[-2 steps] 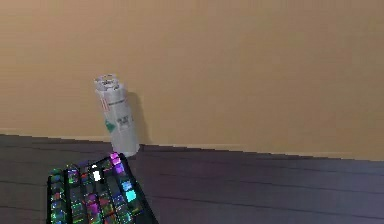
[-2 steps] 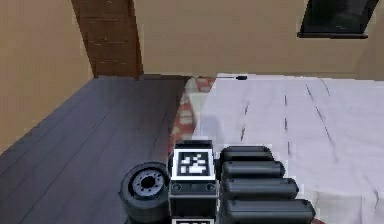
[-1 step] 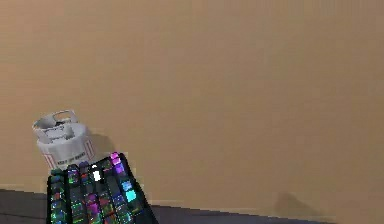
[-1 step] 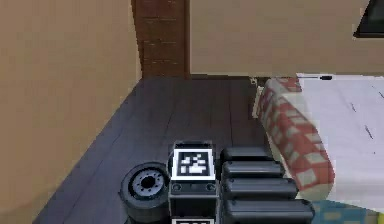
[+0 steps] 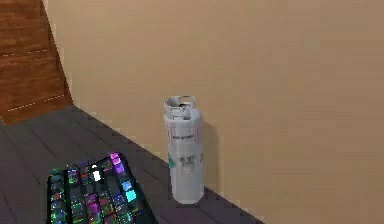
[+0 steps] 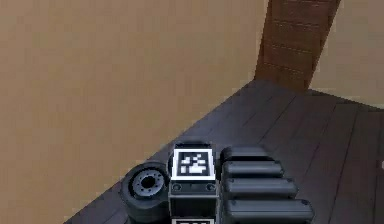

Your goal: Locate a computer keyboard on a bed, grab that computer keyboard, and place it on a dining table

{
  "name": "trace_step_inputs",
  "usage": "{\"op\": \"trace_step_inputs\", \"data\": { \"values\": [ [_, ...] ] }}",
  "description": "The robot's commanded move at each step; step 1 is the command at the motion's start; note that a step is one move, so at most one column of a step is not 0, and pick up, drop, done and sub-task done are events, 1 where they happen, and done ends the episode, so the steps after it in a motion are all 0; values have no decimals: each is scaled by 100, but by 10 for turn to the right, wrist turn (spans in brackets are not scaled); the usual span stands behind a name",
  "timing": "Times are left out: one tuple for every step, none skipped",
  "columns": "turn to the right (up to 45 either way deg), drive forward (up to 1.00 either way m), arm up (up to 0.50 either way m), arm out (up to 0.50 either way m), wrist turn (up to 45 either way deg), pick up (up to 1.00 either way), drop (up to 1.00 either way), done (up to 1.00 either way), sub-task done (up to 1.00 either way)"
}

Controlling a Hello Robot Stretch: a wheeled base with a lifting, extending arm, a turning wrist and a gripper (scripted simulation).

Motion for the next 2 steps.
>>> {"op": "trace_step_inputs", "data": {
  "values": [
    [-30,0,0,0,0,0,0,0,0],
    [0,45,0,0,0,0,0,0,0]
  ]
}}
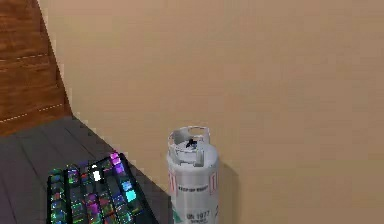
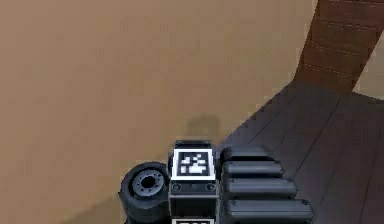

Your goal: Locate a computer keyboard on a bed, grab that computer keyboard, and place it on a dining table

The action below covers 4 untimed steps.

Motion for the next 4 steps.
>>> {"op": "trace_step_inputs", "data": {
  "values": [
    [-450,0,0,0,0,0,0,0,0],
    [-120,0,0,0,0,0,0,0,0],
    [0,100,0,0,0,0,0,0,0],
    [-30,0,0,0,0,0,0,0,0]
  ]
}}
